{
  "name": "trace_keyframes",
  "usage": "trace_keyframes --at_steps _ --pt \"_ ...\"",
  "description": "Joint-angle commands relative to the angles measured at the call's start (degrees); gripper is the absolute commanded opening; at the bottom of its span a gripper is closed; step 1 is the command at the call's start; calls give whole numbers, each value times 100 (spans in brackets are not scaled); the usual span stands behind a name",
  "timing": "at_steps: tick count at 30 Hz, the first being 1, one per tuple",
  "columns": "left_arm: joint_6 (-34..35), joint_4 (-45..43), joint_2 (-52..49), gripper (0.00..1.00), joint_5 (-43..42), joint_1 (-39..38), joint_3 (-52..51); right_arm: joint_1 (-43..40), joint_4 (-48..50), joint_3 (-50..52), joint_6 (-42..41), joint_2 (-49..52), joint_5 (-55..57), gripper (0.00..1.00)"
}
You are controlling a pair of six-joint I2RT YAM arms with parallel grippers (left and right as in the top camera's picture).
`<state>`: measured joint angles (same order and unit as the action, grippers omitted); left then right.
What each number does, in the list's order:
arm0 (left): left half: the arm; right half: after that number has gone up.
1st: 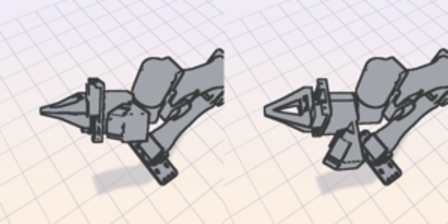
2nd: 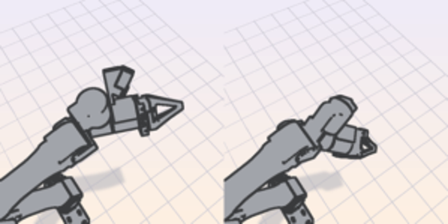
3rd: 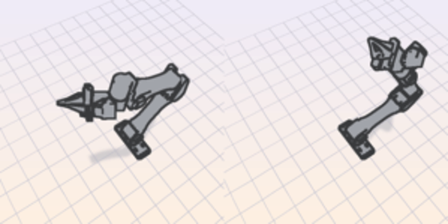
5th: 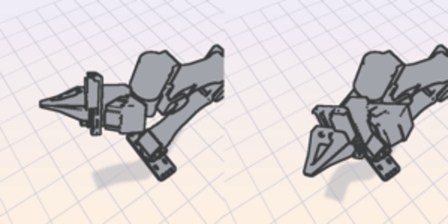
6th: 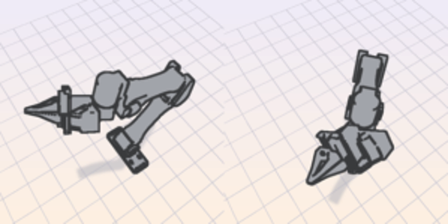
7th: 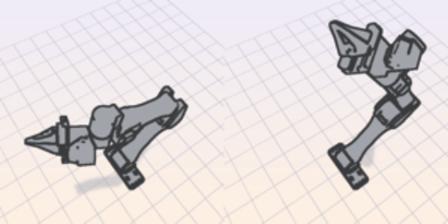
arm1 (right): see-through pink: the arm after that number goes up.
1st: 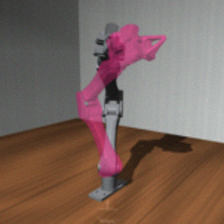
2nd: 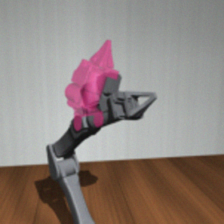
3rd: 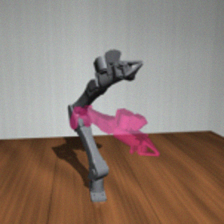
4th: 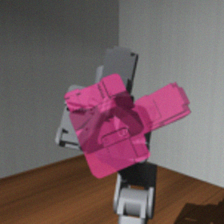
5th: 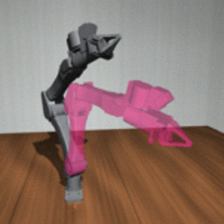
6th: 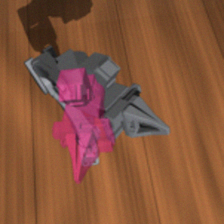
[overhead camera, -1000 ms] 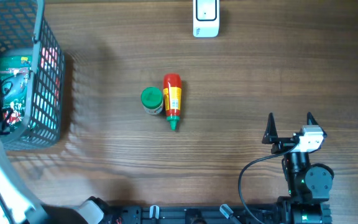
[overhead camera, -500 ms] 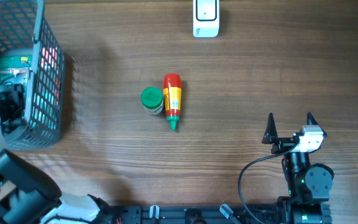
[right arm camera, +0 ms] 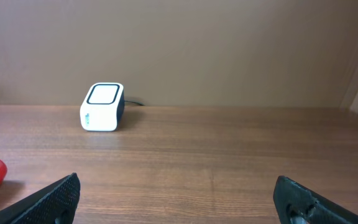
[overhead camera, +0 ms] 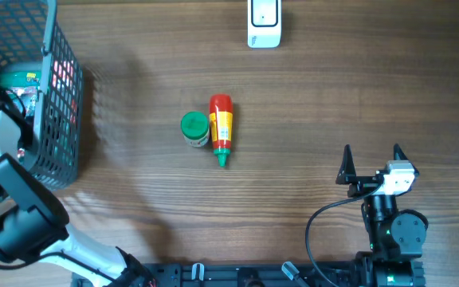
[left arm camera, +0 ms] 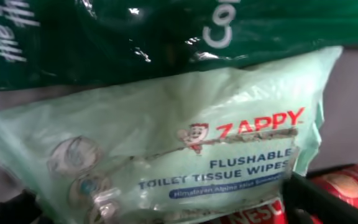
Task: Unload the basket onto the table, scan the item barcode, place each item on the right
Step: 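Reach into the basket and grasp the pale green wipes packet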
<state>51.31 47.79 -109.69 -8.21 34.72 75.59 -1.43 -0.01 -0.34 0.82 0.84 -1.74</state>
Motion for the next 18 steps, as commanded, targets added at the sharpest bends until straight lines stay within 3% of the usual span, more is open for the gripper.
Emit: trace_keyframes --at_steps 1,2,3,18 --pt "-153 -96 -866 31 -63 -190 -208 33 13 2 68 -26 -94 100" --pt "-164 -98 -918 7 4 -199 -214 33 13 2 68 -26 -94 100" --pt "-164 -81 -927 4 85 -199 -214 33 13 2 66 -26 -94 100" --pt "-166 525 804 4 398 730 680 33 13 2 68 -26 -94 100"
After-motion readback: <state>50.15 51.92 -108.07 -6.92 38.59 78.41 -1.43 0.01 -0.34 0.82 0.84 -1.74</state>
